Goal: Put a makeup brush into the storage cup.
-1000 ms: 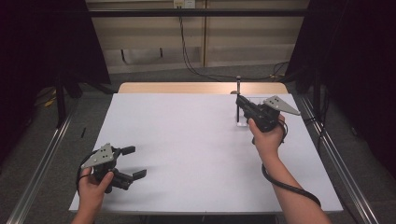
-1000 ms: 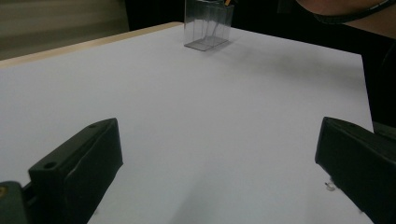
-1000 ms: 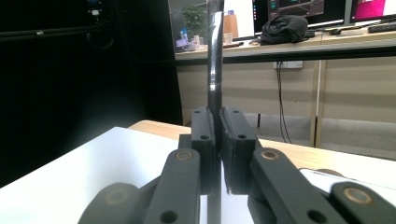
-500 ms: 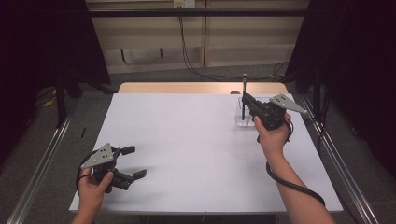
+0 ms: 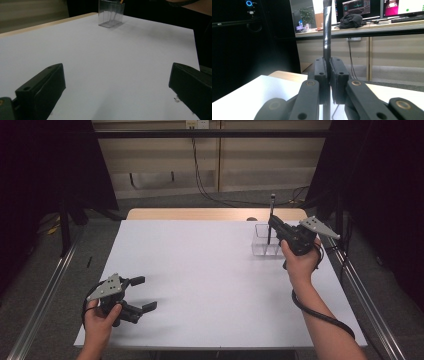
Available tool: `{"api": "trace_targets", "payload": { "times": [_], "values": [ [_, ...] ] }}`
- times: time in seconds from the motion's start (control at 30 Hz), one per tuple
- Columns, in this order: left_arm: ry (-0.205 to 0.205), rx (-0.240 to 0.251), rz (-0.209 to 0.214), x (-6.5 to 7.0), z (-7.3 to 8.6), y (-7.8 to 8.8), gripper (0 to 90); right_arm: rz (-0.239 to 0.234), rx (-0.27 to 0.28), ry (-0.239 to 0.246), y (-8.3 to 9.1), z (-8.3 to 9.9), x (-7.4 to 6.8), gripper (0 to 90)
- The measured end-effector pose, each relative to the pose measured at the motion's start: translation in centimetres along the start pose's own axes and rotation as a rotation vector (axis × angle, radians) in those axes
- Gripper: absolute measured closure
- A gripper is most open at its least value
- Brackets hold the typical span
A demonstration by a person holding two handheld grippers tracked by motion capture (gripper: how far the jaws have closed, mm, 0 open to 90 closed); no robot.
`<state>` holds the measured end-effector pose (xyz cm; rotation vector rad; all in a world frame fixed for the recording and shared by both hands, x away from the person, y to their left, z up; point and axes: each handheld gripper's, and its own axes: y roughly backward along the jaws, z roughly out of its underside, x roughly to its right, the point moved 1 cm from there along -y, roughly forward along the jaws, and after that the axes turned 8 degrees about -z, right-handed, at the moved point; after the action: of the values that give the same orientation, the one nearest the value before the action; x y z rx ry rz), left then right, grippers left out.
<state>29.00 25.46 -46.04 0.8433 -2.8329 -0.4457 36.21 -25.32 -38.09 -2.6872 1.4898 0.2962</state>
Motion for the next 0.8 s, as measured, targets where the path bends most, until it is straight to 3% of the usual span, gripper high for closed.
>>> {"api": "trace_targets", "payload": {
  "times": [0.8],
  "values": [
    [-0.003,-0.006,0.0,-0.1,0.1,-0.1,0.6,0.062,0.021,-0.002,0.1,-1.0,2.6,84.9]
  ]
}}
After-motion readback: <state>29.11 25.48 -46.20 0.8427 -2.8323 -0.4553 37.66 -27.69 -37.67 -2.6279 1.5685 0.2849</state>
